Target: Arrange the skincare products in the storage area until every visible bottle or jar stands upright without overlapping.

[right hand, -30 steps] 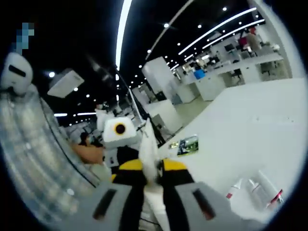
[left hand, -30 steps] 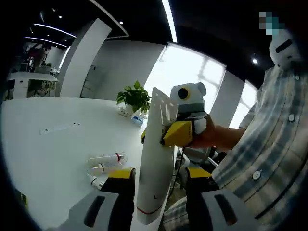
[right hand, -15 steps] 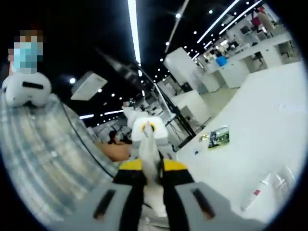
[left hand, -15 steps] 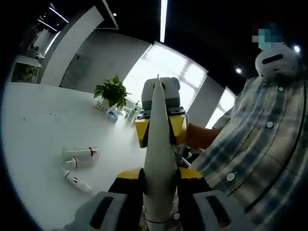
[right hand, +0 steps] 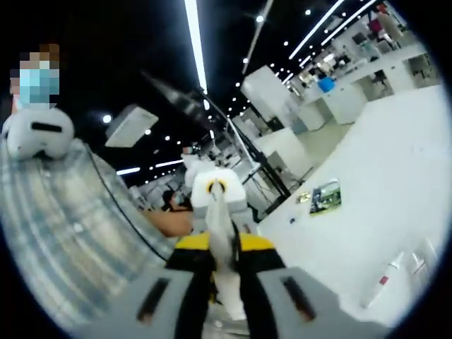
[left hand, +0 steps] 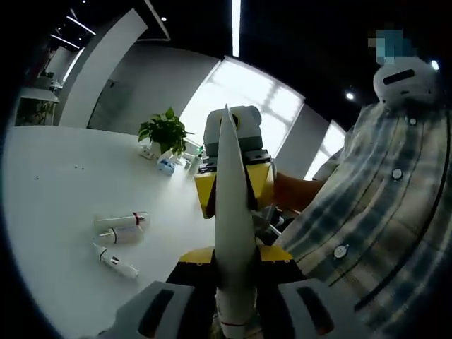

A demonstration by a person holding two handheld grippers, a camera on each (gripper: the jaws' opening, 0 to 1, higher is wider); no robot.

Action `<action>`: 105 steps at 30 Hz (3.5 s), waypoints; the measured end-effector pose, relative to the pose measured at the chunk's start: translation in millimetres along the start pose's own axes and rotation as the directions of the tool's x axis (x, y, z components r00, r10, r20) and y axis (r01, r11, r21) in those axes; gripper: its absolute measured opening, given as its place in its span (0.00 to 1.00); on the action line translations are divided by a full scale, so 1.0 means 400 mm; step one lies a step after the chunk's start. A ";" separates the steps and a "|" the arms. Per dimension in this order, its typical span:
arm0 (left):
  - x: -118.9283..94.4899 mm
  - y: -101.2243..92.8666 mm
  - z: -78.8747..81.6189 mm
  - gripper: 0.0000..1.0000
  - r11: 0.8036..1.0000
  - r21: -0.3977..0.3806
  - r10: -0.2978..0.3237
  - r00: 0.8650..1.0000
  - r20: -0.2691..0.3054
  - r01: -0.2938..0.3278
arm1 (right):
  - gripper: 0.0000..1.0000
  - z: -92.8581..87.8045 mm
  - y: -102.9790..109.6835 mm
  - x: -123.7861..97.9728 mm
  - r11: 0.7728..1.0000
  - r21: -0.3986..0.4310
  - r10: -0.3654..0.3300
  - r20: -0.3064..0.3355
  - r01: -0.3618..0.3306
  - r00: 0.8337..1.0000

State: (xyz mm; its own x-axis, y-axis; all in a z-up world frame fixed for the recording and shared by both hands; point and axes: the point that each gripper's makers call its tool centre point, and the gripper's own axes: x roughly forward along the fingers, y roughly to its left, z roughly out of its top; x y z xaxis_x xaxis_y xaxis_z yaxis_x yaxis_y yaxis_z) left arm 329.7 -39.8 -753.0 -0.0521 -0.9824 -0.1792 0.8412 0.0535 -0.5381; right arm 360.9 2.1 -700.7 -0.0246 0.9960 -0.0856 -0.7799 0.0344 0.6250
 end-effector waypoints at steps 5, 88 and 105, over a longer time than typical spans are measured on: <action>-0.008 0.026 -0.004 0.18 0.998 0.015 0.060 0.998 0.008 -0.060 | 0.15 0.001 -0.018 0.012 0.999 0.005 -0.037 -0.002 0.037 0.999; -0.320 0.324 0.010 0.38 0.719 0.101 0.686 0.725 0.056 -0.688 | 0.33 0.169 -0.301 0.129 0.720 -0.173 -0.674 0.058 0.672 0.736; -0.346 0.364 -0.040 0.64 0.712 0.104 0.699 0.716 -0.003 -0.695 | 0.33 0.215 -0.434 0.100 0.656 -0.107 -0.741 0.100 0.747 0.665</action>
State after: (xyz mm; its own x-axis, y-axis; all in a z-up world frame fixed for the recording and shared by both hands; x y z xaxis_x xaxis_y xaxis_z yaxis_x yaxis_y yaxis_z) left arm 450.7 106.8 -819.6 0.5489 -0.6651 -0.5064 0.6908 0.7020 -0.1733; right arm 549.1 43.2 -746.1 0.6234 0.6446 -0.4425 -0.5972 0.7579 0.2627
